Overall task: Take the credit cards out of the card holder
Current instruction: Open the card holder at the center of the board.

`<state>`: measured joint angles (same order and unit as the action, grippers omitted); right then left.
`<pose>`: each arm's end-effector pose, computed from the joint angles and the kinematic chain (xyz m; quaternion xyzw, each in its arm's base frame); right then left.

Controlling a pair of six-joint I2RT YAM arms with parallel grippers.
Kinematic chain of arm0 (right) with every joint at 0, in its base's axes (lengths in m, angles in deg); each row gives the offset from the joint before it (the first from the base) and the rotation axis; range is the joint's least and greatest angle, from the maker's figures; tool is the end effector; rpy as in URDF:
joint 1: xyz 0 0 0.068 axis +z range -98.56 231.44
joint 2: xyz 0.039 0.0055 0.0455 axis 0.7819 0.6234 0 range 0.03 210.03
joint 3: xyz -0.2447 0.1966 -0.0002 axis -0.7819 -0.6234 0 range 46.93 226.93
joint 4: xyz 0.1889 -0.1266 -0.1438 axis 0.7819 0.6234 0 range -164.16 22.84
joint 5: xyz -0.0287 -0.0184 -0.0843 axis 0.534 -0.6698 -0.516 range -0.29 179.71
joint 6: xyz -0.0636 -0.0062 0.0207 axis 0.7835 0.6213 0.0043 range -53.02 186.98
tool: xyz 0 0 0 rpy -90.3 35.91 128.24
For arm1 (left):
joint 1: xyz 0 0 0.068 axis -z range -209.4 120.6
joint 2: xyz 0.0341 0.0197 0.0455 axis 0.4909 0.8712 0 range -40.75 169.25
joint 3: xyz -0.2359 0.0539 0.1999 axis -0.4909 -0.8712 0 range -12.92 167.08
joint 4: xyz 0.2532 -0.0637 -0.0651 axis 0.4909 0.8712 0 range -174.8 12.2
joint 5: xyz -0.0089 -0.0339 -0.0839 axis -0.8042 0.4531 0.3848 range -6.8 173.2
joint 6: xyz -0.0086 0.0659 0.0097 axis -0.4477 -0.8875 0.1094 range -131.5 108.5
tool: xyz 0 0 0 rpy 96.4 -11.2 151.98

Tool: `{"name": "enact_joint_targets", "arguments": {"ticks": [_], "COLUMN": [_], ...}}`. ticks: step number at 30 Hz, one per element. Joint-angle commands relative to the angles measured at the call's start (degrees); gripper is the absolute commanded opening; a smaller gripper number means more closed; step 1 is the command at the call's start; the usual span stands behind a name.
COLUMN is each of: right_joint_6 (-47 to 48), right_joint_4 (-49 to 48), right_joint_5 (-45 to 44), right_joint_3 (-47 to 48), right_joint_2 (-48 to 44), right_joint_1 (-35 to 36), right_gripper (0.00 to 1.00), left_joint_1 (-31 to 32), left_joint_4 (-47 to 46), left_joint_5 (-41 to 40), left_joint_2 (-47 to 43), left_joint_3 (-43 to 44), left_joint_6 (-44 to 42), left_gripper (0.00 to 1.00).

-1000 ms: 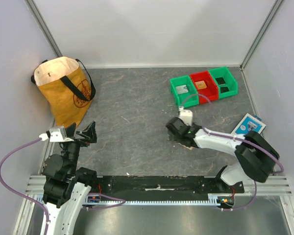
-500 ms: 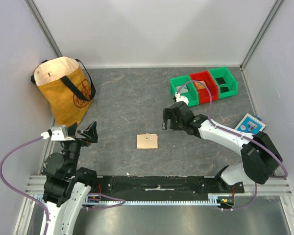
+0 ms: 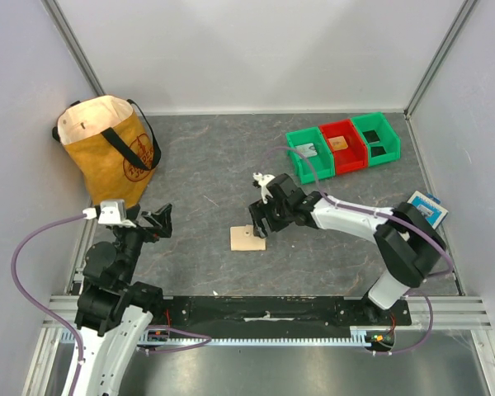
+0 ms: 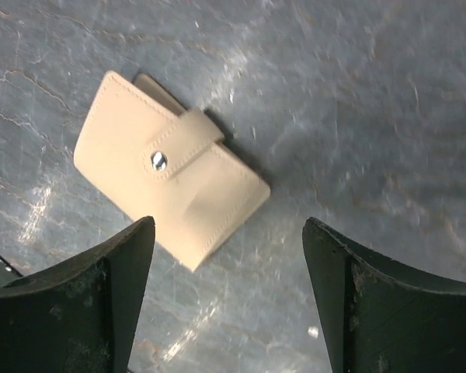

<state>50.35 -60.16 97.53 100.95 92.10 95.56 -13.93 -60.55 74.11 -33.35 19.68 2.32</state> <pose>0.2430 0.2458 0.2106 -0.2458 0.9112 0.2196 0.2473 0.0473 -0.0044 0.3171 -0.0464 0.6997 -0.1260 0.7017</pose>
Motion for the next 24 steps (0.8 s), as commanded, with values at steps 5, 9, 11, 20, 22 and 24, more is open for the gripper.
{"name": "enact_joint_targets", "arguments": {"ticks": [5,9,11,20,22,24], "right_joint_6": [16.09,18.21,17.59,9.51,9.94,9.86], "right_joint_4": [1.90,5.15,7.08,7.89,7.97,8.58], "right_joint_5": [7.47,10.82,10.38,9.51,5.30,-0.06], "right_joint_3": [8.64,7.77,6.89,1.97,2.05,3.63], "right_joint_2": [8.73,8.92,7.60,-0.48,-2.41,-2.69], "right_joint_1": [-0.17,0.52,2.10,11.52,11.43,11.25], "right_gripper": [0.84,0.78,0.72,0.71,0.72,0.72], "left_joint_1": [-0.26,-0.26,-0.17,-0.26,-0.26,-0.26], "left_joint_4": [-0.17,-0.17,-0.17,-0.08,-0.08,-0.17], "left_joint_5": [1.87,2.67,2.93,3.98,4.07,4.07], "left_joint_2": [1.92,2.62,2.88,3.85,3.94,4.03], "left_joint_3": [1.33,1.41,1.41,1.50,1.59,1.59], "left_joint_6": [-0.29,-0.38,-0.38,-0.47,-0.47,-0.47], "left_gripper": [0.96,0.96,0.96,0.95,0.96,0.95]}}
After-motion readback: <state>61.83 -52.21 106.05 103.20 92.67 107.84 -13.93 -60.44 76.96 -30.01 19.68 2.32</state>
